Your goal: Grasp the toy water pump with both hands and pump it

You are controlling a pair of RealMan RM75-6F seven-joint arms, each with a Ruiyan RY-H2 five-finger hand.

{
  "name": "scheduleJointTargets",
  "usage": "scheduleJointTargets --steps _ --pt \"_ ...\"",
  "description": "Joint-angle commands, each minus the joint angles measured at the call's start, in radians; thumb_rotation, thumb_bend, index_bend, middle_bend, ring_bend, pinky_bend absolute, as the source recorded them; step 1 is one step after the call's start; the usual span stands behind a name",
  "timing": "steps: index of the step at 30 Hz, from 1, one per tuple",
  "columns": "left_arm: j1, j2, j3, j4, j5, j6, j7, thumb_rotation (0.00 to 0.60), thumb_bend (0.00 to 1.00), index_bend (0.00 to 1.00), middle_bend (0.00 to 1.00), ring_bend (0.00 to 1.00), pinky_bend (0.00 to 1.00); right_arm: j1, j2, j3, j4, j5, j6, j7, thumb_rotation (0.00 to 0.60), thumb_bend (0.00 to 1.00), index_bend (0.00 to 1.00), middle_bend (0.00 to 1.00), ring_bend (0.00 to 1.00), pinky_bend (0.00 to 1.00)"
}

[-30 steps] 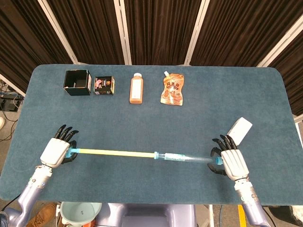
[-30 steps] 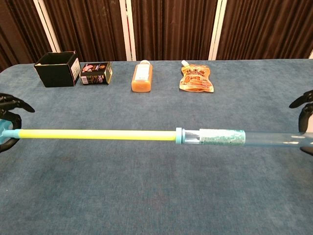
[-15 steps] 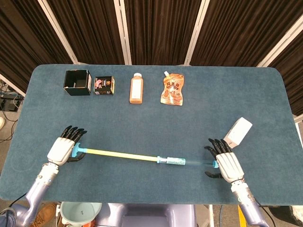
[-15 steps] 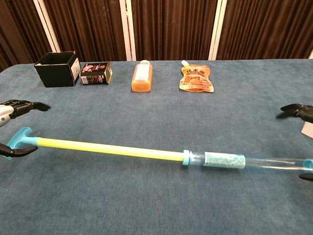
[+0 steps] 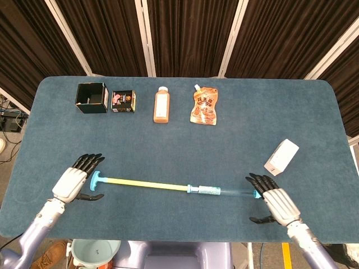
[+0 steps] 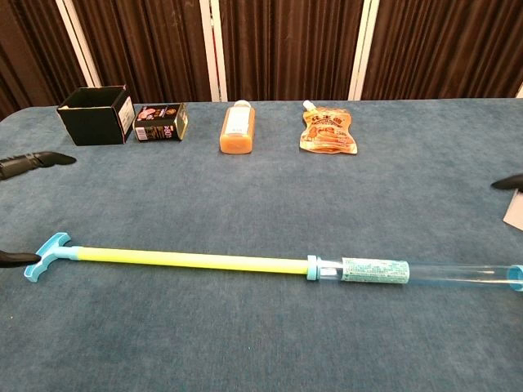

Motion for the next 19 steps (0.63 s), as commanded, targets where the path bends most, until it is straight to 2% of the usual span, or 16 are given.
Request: scheduleJointTargets --steps 1,5,8,13,19 --pt "0.034 0.172 0.014 -0.182 0.007 0.066 0.056 0.600 0.10 0.01 0.02 0.02 0.05 -0.052 0.058 0.023 -0.050 0.002 0.128 -0.073 0.600 0.00 0.00 0.00 0.00 0.00" --pt "0.104 0.241 0.010 -0.265 -0.073 0.125 0.184 0.600 0.10 0.01 0.02 0.02 0.05 -0.128 0.070 0.082 -0.054 0.082 0.277 -0.168 0.600 0.00 0.00 0.00 0.00 0.00" --pt "0.170 0.241 -0.002 -0.296 -0.143 0.196 0.273 0.600 0.10 0.01 0.02 0.02 0.05 -0.178 0.061 0.101 -0.025 0.167 0.330 -0.256 0.600 0.00 0.00 0.00 0.00 0.00" --pt "0.237 0.202 -0.029 -0.290 -0.187 0.299 0.348 0.600 0.10 0.00 0.02 0.02 0.05 -0.192 0.040 0.136 0.012 0.269 0.319 -0.298 0.600 0.00 0.00 0.00 0.00 0.00" --pt "0.263 0.211 -0.029 -0.269 -0.172 0.322 0.302 0.600 0.10 0.00 0.02 0.02 0.05 -0.185 0.038 0.151 0.009 0.299 0.279 -0.278 0.600 0.00 0.00 0.00 0.00 0.00"
